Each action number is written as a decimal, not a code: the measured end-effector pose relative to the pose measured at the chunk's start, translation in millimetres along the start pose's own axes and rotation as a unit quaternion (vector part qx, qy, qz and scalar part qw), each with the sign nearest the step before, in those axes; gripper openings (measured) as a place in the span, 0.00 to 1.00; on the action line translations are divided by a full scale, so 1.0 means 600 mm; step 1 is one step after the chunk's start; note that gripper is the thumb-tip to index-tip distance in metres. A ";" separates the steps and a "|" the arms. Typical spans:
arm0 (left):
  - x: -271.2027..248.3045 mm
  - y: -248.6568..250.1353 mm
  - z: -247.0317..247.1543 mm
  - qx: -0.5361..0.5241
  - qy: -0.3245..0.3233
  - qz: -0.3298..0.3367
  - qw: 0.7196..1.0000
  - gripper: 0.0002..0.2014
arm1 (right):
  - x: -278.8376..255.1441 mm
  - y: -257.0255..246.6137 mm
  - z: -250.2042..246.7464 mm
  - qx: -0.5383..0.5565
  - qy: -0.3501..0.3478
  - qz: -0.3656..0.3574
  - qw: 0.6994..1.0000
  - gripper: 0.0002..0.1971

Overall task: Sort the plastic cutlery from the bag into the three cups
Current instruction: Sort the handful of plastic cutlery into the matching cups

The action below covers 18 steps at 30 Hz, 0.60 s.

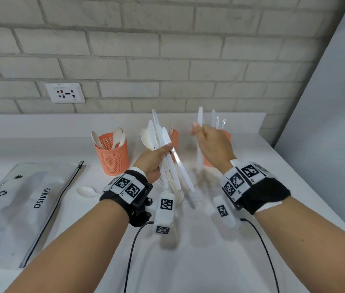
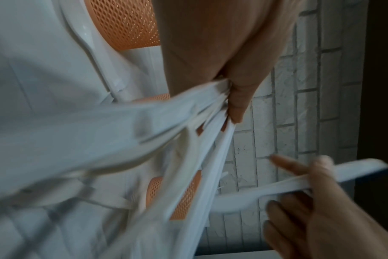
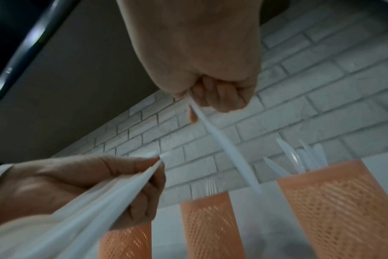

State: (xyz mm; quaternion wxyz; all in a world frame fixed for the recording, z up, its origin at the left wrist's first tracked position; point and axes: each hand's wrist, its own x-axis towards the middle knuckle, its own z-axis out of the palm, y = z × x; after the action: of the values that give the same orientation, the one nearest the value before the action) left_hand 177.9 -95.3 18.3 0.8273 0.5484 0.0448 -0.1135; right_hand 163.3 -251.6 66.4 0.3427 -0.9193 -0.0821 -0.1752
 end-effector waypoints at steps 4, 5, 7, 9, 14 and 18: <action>0.005 0.002 -0.003 -0.005 -0.003 -0.005 1.000 0.17 | -0.005 -0.001 -0.002 0.104 0.046 -0.132 0.985 0.13; 0.007 0.002 -0.003 -0.007 -0.003 -0.004 1.000 0.16 | -0.010 0.001 0.003 0.119 -0.003 -0.152 0.981 0.12; 0.010 0.007 -0.002 -0.014 -0.006 -0.008 1.000 0.16 | -0.022 0.009 0.014 0.093 -0.139 -0.183 0.969 0.18; 0.007 0.014 -0.001 -0.024 -0.007 -0.020 1.000 0.17 | -0.029 0.017 0.018 0.054 -0.272 -0.175 0.945 0.32; 0.007 0.016 0.000 -0.057 -0.006 -0.017 0.998 0.18 | -0.026 0.009 0.028 0.189 -0.203 -0.095 0.956 0.14; 0.006 0.015 0.007 -0.083 -0.034 -0.006 0.996 0.15 | -0.019 0.000 0.044 0.174 -0.151 -0.047 0.972 0.08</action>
State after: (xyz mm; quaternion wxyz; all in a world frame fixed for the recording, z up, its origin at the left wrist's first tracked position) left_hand 183.1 -96.4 27.3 0.8704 0.4731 0.0293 -0.1330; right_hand 159.6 -234.5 43.8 0.4722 -0.8567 -0.2050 -0.0338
